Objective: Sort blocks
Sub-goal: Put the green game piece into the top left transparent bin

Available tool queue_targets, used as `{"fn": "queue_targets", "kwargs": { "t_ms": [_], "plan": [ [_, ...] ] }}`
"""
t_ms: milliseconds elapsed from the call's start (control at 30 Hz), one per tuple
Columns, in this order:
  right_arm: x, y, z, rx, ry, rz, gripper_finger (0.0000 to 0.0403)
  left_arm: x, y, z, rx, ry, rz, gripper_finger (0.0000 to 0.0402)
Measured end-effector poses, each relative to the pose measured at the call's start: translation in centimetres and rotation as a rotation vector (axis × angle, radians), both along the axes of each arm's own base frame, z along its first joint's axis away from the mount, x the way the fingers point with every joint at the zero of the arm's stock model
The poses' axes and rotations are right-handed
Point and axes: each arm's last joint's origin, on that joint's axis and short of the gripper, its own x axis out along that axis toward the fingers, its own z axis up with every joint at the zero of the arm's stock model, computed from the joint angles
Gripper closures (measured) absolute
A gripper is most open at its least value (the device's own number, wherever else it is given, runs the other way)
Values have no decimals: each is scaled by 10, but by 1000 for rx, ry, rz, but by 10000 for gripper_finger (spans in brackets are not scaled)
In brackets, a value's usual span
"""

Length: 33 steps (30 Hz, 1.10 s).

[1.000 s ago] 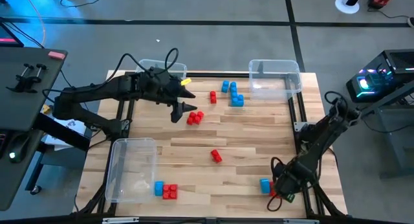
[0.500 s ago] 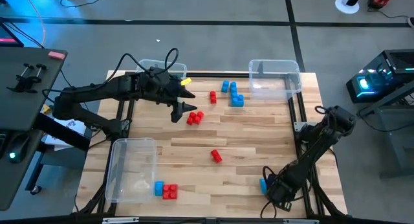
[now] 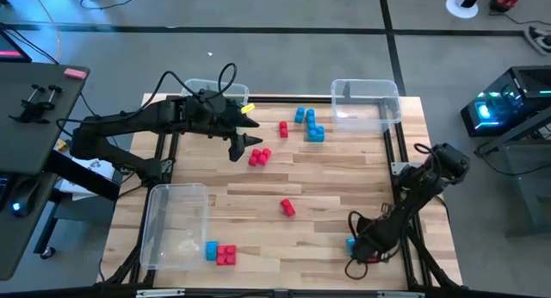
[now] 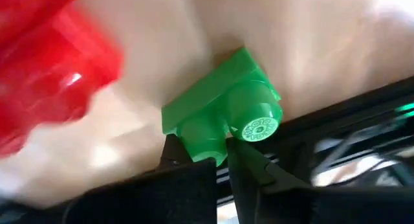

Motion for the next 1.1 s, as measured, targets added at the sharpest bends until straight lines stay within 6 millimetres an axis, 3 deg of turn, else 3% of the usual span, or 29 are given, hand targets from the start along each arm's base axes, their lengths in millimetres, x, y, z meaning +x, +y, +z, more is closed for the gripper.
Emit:
{"fn": "queue_targets", "kwargs": {
  "t_ms": [367,567,733,933,1100],
  "plan": [
    [45,-46,2,-118,-169,40,402,0,0,0,-15,-3,10,163],
    [80,-56,14,-144,-391,106,403,0,0,0,-39,-6,24,163],
    [100,-53,44,-110,-493,133,403,0,0,-1,-60,-3,37,163],
    [98,-50,102,-96,-641,-21,403,0,0,-1,-59,-2,36,163],
    [95,-53,118,-71,-702,-163,403,0,0,-1,-17,4,24,163]
  ]
}}
